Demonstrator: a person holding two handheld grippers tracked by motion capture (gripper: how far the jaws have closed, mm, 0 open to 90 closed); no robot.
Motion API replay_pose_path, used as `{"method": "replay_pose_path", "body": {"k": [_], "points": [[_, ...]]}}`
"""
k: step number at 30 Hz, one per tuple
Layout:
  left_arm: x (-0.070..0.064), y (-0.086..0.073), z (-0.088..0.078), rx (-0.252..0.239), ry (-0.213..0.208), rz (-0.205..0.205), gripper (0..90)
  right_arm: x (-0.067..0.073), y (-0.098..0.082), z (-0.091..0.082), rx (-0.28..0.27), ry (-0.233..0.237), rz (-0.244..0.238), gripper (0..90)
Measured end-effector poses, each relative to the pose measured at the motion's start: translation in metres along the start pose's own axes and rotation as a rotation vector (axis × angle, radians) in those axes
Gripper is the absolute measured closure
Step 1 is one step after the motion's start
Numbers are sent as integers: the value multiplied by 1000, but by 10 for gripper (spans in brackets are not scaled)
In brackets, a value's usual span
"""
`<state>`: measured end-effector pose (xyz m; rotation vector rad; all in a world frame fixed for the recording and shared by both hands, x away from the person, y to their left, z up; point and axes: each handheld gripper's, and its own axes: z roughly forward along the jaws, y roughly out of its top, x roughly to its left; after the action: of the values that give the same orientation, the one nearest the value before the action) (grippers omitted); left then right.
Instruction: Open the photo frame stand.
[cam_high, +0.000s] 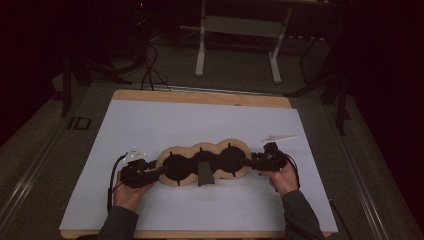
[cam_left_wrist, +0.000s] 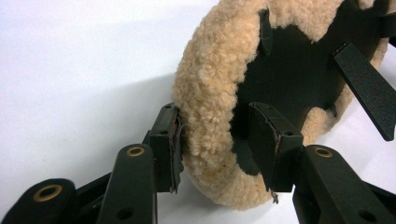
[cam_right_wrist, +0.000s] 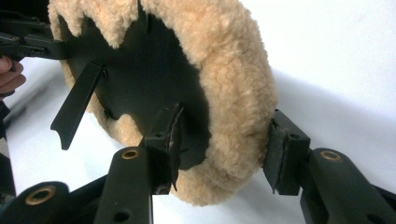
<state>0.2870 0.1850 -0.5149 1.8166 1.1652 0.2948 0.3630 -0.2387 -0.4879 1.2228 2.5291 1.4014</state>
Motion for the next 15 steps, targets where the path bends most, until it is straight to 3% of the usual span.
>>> {"method": "replay_pose_path", "body": {"k": [6, 15], "points": [[-1, 6, 3, -10, 35, 42, 568, 0, 1, 1, -27, -18, -16, 513], [0, 13, 10, -25, 65, 65, 571, -3, 1, 3, -65, -53, -29, 506]]}}
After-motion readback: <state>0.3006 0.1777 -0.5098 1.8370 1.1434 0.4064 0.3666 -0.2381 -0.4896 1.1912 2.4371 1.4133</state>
